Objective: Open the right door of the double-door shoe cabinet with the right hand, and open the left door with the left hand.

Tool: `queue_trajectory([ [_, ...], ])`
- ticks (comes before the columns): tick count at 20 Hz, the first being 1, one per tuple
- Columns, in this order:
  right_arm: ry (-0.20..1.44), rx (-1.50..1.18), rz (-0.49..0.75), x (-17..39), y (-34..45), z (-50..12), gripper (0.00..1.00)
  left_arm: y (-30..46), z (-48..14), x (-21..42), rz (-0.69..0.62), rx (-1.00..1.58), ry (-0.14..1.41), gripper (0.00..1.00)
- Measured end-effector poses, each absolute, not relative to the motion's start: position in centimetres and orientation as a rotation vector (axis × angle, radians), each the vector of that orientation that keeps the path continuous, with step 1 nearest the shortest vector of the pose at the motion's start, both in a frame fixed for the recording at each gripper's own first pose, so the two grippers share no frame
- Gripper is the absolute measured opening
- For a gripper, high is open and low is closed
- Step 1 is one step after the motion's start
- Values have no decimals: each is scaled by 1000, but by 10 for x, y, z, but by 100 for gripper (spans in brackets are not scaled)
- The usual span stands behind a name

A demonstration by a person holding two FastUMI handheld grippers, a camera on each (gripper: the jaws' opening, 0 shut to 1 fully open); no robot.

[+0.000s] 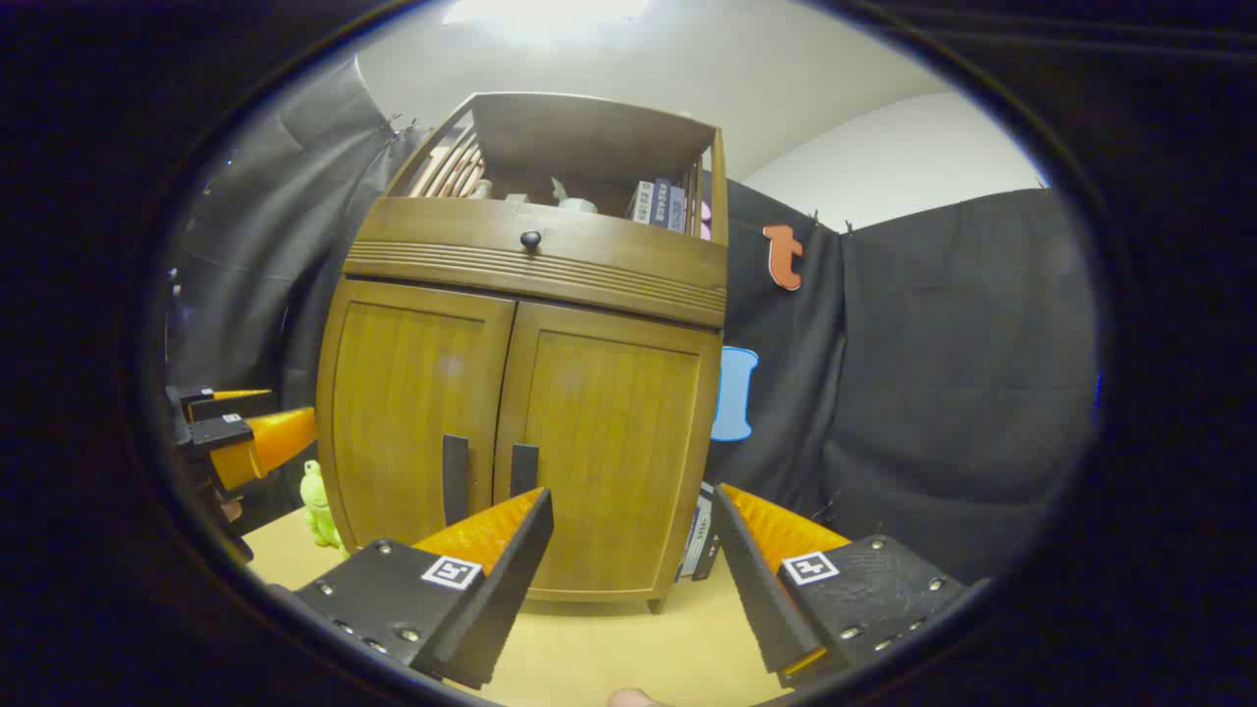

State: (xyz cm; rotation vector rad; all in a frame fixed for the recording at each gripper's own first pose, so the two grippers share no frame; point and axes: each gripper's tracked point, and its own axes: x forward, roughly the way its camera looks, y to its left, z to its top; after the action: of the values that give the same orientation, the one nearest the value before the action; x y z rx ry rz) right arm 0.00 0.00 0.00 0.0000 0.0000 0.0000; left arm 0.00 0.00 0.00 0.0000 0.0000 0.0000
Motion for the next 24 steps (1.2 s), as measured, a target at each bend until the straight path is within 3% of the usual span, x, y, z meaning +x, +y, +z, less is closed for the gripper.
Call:
queue_trajectory([
  [4,-32,0,4,-5,2,10,94,-9,-2,0,-35,15,7,96],
  [5,-32,-7,8,-7,4,11,95,-7,-1,0,-33,16,2,92],
  [13,-44,1,9,-8,-2,10,96,-3,-1,4,-24,20,1,92],
  [24,0,-4,86,36,25,-23,96,8,1,7,-6,15,-3,92],
])
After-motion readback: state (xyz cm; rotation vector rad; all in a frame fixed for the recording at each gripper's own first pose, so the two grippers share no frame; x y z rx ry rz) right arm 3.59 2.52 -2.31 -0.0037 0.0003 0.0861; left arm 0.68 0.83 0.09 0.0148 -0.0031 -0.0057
